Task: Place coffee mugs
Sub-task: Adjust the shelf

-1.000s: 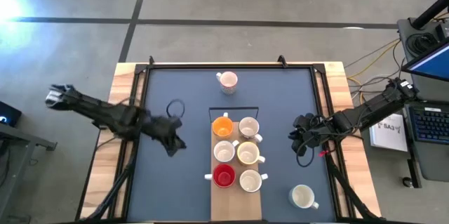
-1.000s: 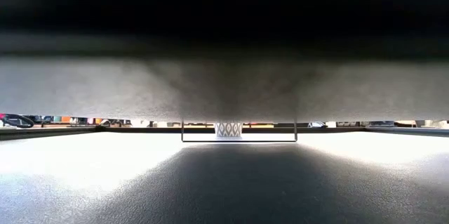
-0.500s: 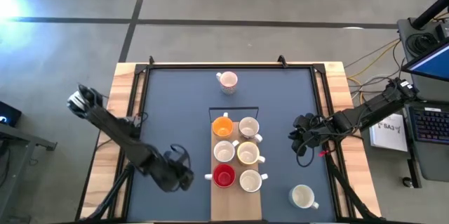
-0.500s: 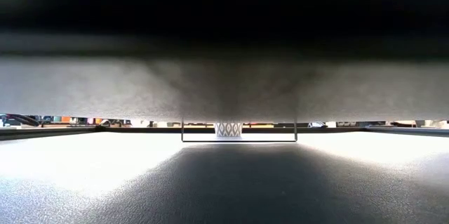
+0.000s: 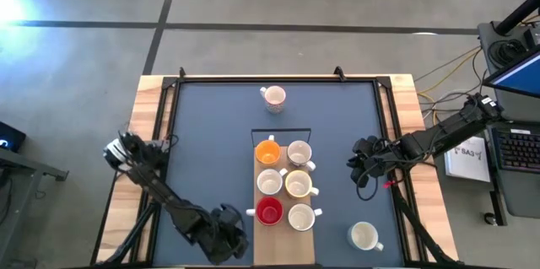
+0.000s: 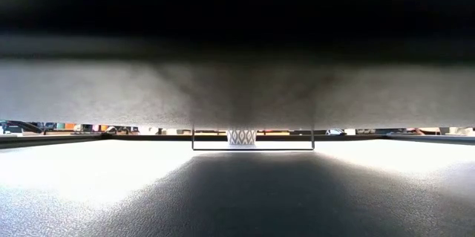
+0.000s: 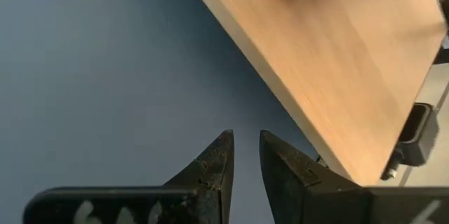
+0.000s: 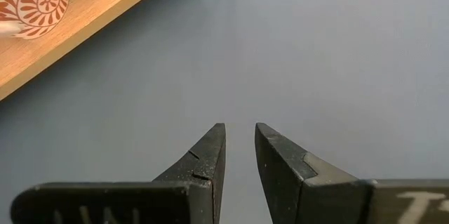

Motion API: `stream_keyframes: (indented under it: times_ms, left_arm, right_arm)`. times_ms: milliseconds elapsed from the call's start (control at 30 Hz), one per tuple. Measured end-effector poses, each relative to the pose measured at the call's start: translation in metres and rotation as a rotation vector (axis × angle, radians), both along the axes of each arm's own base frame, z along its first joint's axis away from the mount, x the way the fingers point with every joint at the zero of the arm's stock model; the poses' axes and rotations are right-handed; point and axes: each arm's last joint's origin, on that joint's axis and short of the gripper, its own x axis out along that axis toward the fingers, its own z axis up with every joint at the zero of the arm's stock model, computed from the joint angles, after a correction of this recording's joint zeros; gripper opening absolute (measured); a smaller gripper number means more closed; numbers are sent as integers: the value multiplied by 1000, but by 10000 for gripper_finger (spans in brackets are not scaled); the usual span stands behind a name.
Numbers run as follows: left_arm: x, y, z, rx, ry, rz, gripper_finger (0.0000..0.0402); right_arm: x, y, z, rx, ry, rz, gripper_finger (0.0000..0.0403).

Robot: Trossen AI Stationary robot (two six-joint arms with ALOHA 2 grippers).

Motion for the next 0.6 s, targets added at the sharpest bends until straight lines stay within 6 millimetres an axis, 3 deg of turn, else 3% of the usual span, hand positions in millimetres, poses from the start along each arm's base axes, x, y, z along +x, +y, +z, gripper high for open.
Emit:
stream_keyframes:
  times_ms: [300,600]
  left_arm:
    - [20,-20,-7,-13,-6,9,52]
    - [24,-22,-9,-16,-41,-26,51]
  right_arm:
    - [0,0,0,0,0,0,68]
    - [0,0,0,0,0,0,68]
